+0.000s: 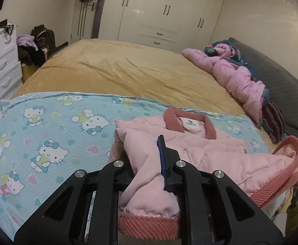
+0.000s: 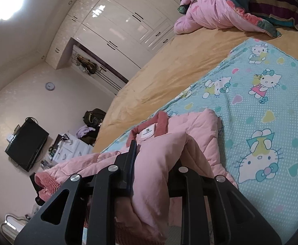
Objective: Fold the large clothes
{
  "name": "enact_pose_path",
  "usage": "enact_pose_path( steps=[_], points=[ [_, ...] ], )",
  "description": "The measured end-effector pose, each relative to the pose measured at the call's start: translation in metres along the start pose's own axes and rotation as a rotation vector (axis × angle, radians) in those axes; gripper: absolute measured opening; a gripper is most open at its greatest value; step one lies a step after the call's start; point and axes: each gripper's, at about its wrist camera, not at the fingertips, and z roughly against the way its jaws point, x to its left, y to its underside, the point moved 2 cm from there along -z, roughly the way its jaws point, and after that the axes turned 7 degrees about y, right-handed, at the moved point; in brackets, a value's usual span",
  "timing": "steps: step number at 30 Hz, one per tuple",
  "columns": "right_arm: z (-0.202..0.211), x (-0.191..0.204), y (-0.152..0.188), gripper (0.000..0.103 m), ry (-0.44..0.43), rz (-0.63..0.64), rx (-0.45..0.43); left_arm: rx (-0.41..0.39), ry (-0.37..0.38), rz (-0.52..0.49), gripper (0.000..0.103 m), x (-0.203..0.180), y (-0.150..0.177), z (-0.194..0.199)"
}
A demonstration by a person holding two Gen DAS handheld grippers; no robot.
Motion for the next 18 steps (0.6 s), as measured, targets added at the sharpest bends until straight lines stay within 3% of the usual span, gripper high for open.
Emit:
enact_pose_path(
  steps=[7, 18],
  points=[
    [-0.031, -0.007, -0.007, 0.021, 0.086, 0.004, 0.011, 0.047, -0.053, 0.017, 0.01, 0.013, -0.004, -0.033],
    [-0.066, -0.022, -0.013, 0.022, 0.117, -0.007, 0.049, 0.089, -0.094, -0.003, 0.01, 0.021, 0.001, -0.068]
  ],
)
